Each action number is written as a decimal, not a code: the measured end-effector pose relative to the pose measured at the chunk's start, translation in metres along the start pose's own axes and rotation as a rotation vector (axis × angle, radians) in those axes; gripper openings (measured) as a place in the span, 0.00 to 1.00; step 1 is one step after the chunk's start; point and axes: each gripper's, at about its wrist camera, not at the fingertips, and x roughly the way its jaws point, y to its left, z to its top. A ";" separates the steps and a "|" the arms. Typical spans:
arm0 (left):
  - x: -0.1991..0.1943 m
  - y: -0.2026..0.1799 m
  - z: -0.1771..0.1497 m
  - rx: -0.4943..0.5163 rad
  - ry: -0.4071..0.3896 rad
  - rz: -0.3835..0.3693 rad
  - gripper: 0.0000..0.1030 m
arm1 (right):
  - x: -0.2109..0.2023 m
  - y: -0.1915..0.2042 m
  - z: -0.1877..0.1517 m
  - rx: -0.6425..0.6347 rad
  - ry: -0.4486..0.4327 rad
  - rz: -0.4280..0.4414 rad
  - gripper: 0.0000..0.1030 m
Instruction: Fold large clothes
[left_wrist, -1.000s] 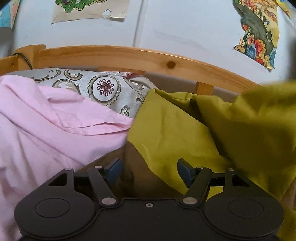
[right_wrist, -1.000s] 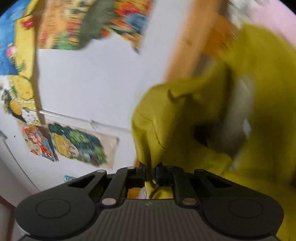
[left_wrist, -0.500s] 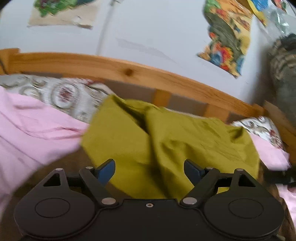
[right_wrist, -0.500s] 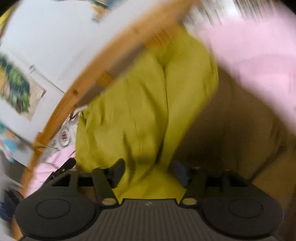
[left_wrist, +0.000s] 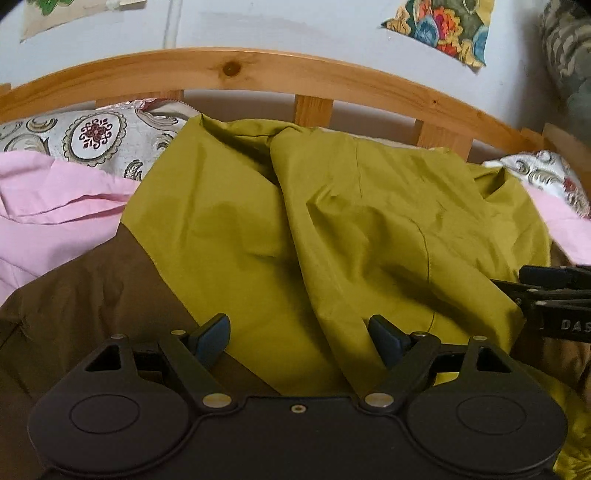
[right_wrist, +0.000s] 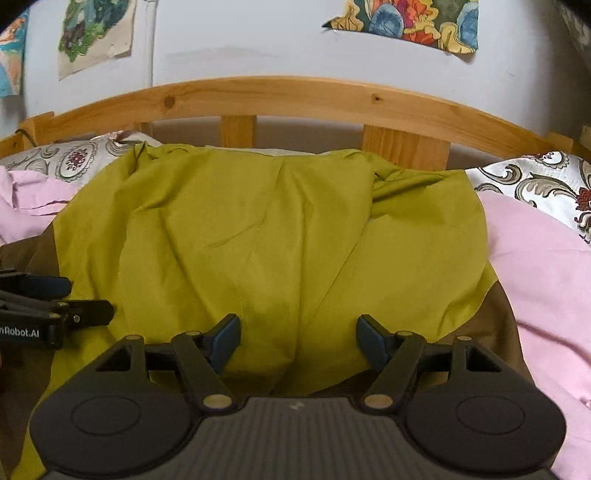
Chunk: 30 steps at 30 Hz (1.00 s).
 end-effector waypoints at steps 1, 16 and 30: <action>-0.003 0.003 0.001 -0.018 0.000 -0.009 0.81 | -0.003 -0.001 0.002 0.015 -0.003 0.008 0.74; -0.165 -0.025 -0.039 0.089 -0.035 -0.031 0.99 | -0.168 -0.002 -0.031 -0.064 -0.059 0.155 0.99; -0.291 -0.026 -0.173 0.237 0.109 -0.117 0.99 | -0.323 0.045 -0.163 -0.238 -0.005 0.126 1.00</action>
